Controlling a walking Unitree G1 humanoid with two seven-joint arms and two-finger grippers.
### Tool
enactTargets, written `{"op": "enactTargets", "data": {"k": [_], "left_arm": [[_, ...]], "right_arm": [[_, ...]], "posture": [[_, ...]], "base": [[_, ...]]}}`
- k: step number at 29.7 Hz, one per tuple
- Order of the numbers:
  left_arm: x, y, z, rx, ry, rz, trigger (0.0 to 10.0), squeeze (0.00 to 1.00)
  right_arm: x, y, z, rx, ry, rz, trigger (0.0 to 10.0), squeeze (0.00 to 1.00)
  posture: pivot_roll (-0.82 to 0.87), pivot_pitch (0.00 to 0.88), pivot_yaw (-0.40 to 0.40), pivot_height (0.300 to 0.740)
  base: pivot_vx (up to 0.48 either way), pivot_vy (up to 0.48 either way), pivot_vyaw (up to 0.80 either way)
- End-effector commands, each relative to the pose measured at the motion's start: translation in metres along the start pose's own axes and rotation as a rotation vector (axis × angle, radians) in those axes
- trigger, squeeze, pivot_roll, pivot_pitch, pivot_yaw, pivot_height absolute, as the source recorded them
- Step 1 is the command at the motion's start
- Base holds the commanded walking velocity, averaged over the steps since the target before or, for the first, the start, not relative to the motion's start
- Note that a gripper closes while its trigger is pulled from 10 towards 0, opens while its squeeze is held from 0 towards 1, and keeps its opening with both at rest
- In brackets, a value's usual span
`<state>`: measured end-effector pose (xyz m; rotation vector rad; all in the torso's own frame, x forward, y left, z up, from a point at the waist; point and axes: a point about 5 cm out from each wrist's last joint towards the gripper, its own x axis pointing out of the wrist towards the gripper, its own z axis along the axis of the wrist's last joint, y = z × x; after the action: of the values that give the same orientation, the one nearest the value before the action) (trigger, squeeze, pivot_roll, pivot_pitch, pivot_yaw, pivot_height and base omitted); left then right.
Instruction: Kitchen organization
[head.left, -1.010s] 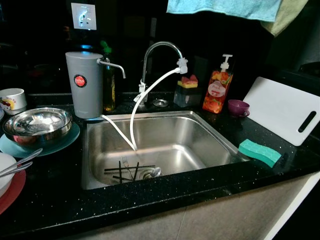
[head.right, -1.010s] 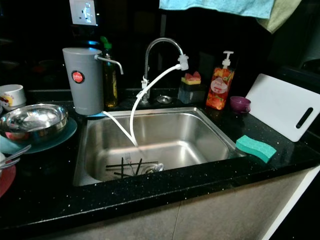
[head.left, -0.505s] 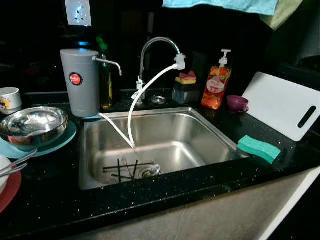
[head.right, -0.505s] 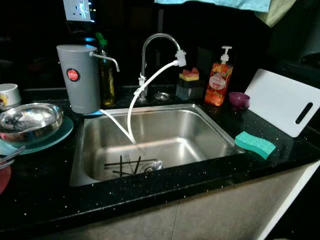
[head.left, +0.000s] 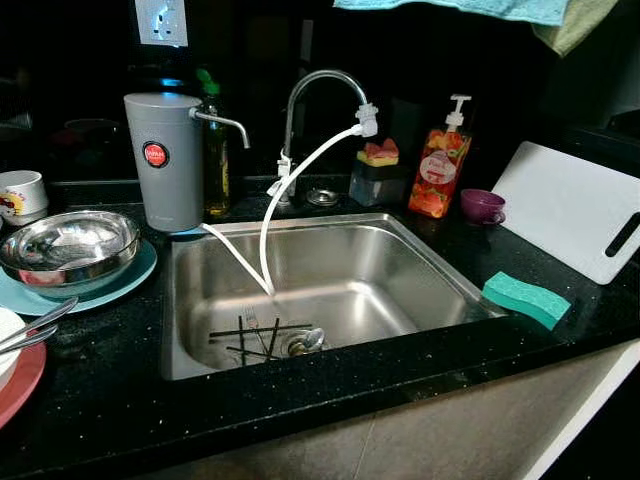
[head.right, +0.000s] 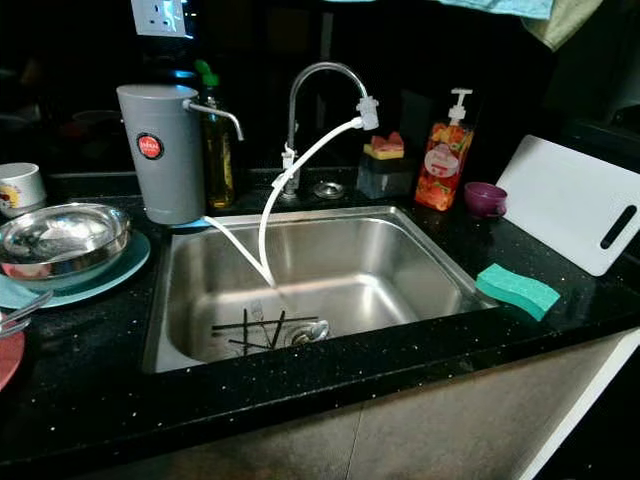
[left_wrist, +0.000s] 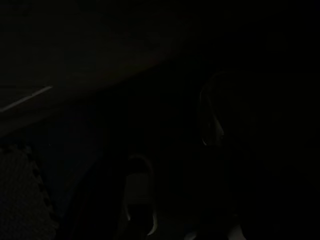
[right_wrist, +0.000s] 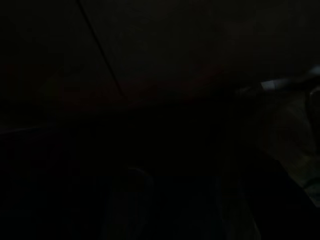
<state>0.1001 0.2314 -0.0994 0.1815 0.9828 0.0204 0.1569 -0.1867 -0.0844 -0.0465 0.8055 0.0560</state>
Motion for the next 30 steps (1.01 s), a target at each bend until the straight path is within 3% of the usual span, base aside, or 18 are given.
{"op": "enactTargets", "data": {"k": [1, 6, 14, 18, 30], "left_arm": [[-0.001, 0.003, -0.003, 0.022, 0.024, -0.001, 10.0, 0.0], [-0.001, 0.01, -0.002, 0.045, 0.034, 0.001, 10.0, 0.0], [-0.002, 0.023, -0.001, 0.066, 0.046, 0.015, 10.0, 0.0], [-0.003, 0.035, 0.002, 0.015, 0.03, 0.039, 10.0, 0.0], [-0.004, 0.041, 0.001, -0.028, 0.035, 0.047, 10.0, 0.0]], "right_arm": [[-0.005, -0.013, -0.016, -0.002, 0.09, -0.066, 10.0, 0.0], [-0.004, -0.016, -0.017, 0.003, 0.119, -0.105, 10.0, 0.0], [0.001, -0.007, -0.008, 0.003, 0.097, -0.098, 10.0, 0.0], [0.002, -0.006, -0.006, 0.001, 0.087, -0.097, 10.0, 0.0], [0.001, -0.013, -0.004, -0.013, 0.076, -0.103, 10.0, 0.0]], "posture": [[0.08, 0.018, -0.077, 0.74], [0.07, 0.012, -0.058, 0.74], [0.05, 0.009, -0.046, 0.74], [0.07, 0.026, -0.058, 0.74], [0.05, 0.036, -0.085, 0.74]], "base": [[0.0, 0.0, 0.0], [0.0, 0.0, 0.0], [0.0, 0.0, 0.0], [0.0, 0.0, 0.0], [0.0, 0.0, 0.0]]}}
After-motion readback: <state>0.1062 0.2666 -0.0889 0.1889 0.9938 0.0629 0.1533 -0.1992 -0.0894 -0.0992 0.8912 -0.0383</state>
